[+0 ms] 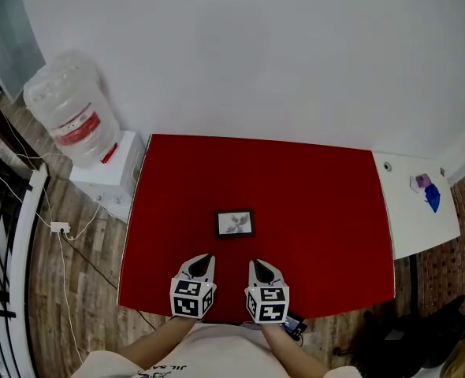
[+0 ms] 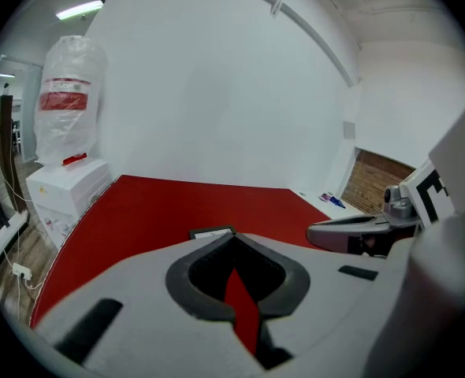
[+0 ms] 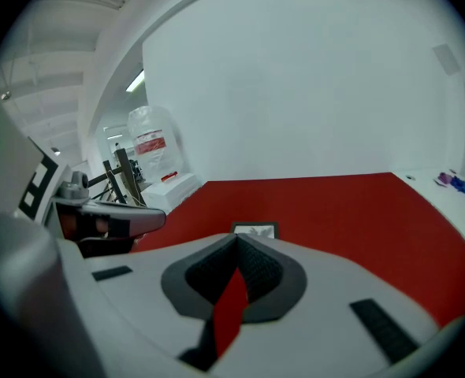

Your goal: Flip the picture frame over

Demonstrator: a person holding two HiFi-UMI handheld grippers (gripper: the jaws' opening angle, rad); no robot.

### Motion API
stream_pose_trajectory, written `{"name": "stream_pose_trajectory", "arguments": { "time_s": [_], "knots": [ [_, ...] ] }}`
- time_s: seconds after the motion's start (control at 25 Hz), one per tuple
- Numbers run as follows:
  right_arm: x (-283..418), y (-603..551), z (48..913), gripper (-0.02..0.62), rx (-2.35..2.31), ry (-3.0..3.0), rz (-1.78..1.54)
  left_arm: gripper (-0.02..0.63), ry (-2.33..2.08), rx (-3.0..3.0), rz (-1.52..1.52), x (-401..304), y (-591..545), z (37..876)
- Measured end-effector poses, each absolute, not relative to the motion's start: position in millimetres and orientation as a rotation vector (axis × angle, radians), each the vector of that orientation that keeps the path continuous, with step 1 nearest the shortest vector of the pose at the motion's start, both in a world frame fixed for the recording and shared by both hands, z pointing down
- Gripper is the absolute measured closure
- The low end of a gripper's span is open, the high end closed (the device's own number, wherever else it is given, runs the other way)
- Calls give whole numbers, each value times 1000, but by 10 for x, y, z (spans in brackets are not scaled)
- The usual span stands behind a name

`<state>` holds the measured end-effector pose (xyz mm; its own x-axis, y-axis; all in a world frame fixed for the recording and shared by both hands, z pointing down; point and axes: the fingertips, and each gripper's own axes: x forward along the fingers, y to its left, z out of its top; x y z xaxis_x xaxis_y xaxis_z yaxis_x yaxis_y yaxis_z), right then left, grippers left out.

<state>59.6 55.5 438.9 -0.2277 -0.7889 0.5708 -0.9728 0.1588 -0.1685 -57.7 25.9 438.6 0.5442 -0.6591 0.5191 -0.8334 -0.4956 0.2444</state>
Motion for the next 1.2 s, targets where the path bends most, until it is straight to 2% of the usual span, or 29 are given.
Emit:
{"name": "stream_pose_trajectory", "arguments": {
  "time_s": [0.64, 1.2],
  "knots": [
    [780, 313, 4525, 591, 1672, -2066, 734, 600, -1240, 2271, 525, -684, -4, 4553],
    [580, -65, 4938, 591, 1649, -2051, 739, 600, -1227, 2254, 569, -749, -275, 4939]
  ]
}}
